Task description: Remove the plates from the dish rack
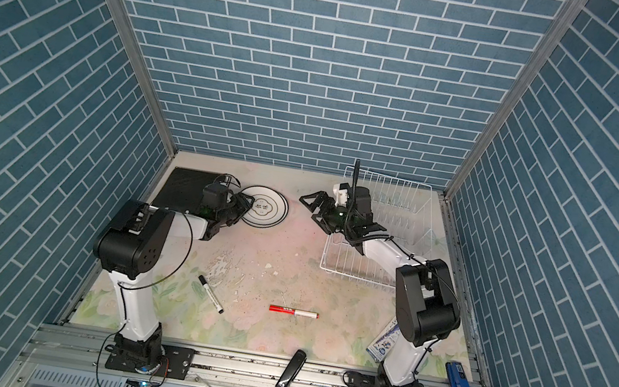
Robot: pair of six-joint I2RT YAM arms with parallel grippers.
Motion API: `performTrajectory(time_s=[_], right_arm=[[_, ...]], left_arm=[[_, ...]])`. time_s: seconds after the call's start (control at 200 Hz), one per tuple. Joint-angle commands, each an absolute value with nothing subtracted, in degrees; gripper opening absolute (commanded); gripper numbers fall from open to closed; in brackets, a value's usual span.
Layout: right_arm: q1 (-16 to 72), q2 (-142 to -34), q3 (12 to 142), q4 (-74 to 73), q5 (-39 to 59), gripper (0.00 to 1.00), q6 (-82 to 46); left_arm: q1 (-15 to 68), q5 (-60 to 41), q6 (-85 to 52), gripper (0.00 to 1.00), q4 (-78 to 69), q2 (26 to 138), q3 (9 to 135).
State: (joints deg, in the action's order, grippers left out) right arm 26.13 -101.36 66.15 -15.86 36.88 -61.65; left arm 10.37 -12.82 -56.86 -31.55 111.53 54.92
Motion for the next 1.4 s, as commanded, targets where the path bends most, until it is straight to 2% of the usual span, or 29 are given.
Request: performTrajectory(time_s=[0.0, 0.855, 1.396], right_arm=[[26.1, -99.6, 66.4, -17.5, 37.2, 0.96, -62.2], [25.5, -96.9, 64.3, -18.9, 37.3, 0.96, -61.9], [24.7, -94.8, 62.4, -18.8, 37.3, 0.96, -61.7]], left_arm=[[10.2, -12.3, -53.3, 0.65, -29.1, 109.9, 56.9], [10.7, -5.3, -37.7, 0.78, -3.7, 107.7, 65.6], [10.8, -11.3, -40.1, 0.82, -6.2, 110.2, 66.7]])
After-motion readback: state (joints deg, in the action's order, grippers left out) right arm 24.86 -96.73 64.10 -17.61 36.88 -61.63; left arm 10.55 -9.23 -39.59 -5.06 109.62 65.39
